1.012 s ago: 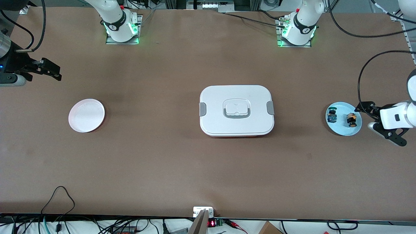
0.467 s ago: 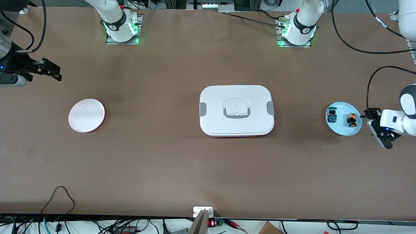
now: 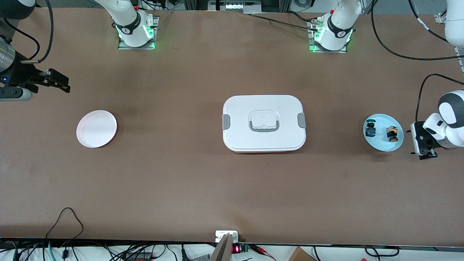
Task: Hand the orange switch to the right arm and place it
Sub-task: 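Lower the left gripper and close it on the orange switch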
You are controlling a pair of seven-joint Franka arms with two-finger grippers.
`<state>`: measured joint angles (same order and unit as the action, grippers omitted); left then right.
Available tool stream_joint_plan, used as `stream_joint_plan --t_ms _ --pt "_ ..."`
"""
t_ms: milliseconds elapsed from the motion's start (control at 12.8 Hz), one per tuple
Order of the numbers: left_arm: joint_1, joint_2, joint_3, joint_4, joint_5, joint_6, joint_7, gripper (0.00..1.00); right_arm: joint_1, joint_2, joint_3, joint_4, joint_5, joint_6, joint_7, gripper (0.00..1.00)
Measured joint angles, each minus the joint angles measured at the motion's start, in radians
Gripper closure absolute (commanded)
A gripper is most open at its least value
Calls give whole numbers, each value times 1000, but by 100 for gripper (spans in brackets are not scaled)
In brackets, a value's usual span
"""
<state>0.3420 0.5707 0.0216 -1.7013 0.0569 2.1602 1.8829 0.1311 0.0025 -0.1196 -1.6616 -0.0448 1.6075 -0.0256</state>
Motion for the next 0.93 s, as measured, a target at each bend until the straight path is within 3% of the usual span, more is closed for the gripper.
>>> stream_joint_plan --t_ms 233,623,934 --pt "27 -16 -30 -49 0 35 93 0 0 0 0 0 0 0 0 0" --pt "215 -102 -192 -272 0 230 156 0 -10 1 -4 0 0 -3 1 0" --pt "234 -101 -199 -300 0 268 158 0 -12 1 -5 0 0 -4 1 0"
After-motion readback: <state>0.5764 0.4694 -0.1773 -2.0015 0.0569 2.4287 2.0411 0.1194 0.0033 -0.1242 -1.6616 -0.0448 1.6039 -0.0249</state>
